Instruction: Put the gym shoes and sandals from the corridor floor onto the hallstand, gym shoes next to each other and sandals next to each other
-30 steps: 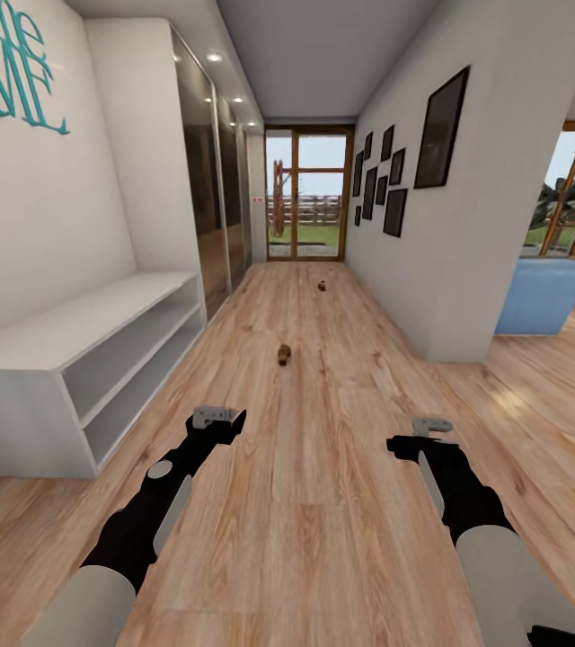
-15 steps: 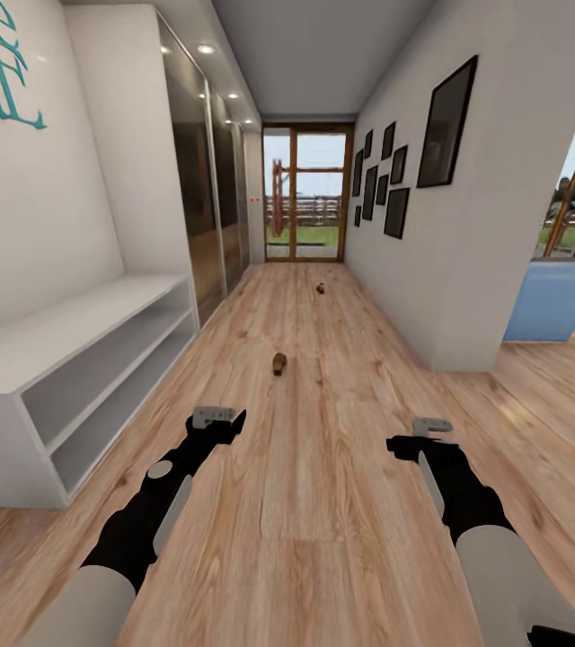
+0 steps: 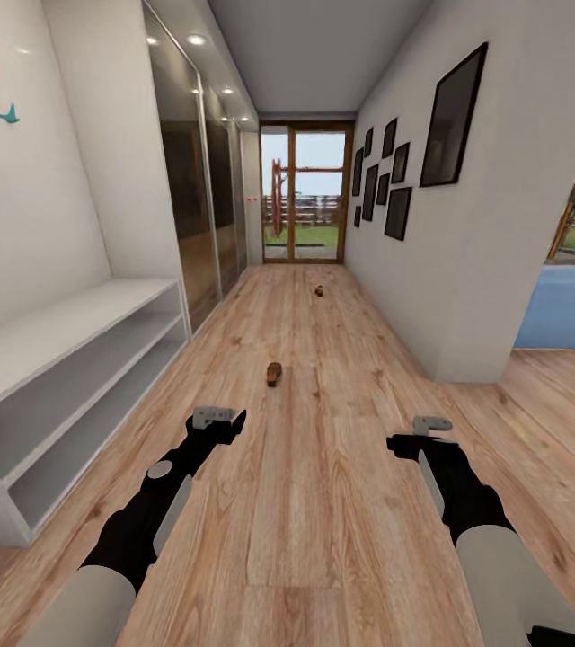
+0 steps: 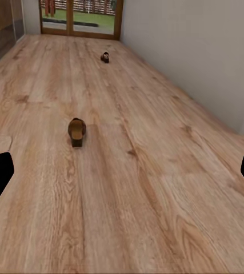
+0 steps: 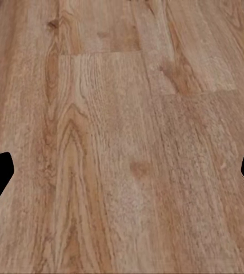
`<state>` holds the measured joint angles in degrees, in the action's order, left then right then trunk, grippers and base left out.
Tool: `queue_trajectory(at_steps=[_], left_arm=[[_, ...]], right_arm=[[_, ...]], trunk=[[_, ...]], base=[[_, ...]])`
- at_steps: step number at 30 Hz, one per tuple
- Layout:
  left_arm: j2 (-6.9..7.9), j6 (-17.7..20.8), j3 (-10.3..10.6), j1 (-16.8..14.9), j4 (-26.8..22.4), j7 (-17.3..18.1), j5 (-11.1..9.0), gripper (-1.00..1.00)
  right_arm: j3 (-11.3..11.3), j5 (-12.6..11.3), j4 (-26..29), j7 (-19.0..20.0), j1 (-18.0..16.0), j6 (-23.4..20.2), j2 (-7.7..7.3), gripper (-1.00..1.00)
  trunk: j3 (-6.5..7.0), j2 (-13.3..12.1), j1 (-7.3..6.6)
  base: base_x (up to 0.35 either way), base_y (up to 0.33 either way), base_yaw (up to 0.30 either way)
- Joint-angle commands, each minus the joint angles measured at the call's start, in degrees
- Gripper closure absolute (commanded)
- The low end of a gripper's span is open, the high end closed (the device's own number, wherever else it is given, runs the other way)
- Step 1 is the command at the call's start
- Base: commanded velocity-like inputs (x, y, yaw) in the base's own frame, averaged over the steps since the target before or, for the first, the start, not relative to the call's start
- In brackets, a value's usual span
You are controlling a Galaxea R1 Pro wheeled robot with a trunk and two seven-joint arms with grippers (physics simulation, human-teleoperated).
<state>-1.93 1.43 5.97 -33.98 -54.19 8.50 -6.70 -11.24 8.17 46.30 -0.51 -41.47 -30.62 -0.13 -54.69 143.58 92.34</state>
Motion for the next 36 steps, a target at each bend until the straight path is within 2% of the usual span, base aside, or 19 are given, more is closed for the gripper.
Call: queue_trajectory(at_steps=[1, 36], left_arm=[[0.00, 0.15, -0.02, -0.03, -0.01, 0.20, -0.60, -1.00], [0.00, 0.13, -0.03, -0.03, 0.65, 0.15, -0.60, -1.00]], right_arm=[[-0.02, 0.53, 0.10, 0.11, -0.03, -0.31, 0.01, -1.00], [-0.03, 0.53, 0.11, 0.13, -0.03, -0.31, 0.04, -1.00]], trunk=[[-0.06, 0.02, 0.02], [-0.06, 0.02, 0.02]], base=[[0.349, -0.092, 0.000], [0.349, -0.092, 0.000]])
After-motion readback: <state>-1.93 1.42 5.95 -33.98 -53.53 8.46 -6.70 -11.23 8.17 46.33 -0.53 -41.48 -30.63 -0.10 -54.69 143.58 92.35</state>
